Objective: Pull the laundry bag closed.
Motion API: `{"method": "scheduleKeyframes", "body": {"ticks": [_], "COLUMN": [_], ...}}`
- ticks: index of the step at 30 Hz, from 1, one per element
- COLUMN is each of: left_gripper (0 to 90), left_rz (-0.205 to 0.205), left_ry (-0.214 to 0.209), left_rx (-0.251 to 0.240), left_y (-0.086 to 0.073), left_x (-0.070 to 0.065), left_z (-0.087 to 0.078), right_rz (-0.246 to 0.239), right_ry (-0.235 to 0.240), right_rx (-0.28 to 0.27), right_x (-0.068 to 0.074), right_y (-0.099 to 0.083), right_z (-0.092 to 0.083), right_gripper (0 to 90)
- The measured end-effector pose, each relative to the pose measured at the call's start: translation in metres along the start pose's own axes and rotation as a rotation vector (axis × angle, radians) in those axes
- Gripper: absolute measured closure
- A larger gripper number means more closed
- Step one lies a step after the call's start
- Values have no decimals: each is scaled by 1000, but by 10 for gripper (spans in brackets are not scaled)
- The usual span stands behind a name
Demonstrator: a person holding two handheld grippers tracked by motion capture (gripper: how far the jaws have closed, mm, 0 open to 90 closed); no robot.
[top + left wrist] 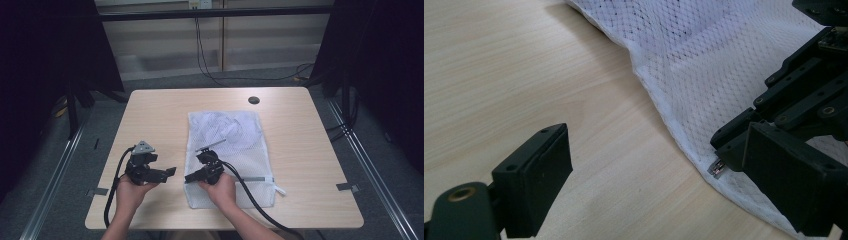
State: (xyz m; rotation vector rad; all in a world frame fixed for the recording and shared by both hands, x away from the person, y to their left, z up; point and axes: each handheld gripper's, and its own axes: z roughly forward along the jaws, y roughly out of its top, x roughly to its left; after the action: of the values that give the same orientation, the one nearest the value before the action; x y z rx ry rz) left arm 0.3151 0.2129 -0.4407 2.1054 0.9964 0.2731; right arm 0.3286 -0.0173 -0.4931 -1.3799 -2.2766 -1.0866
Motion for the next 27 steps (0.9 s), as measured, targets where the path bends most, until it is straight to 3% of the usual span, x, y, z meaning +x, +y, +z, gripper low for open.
{"method": "scheduleKeyframes", "body": {"ticks": [10, 11, 13, 16, 21, 27], "left_gripper": [118, 118, 122, 120, 119, 119], "left_rz": [-1, 3, -37, -48, -22, -47], "left_ry": [-14, -24, -29, -52, -76, -130], "left_rx": [7, 19, 25, 14, 33, 47], "left_y": [0, 0, 0, -1, -1, -2], "left_x": [0, 1, -1, -1, -2, -9], "left_z": [0, 0, 2, 3, 3, 10], "right_rz": [-1, -6, 6, 7, -1, 1], "right_ry": [6, 12, 26, 37, 43, 61], "right_rx": [5, -2, 1, 1, -18, -46], "right_x": [1, 1, 2, 1, 1, 1], "right_y": [0, 1, 1, 2, 3, 5], "right_z": [-1, -2, -5, -8, -16, -29], "right_gripper": [856, 860, 865, 866, 866, 866]}}
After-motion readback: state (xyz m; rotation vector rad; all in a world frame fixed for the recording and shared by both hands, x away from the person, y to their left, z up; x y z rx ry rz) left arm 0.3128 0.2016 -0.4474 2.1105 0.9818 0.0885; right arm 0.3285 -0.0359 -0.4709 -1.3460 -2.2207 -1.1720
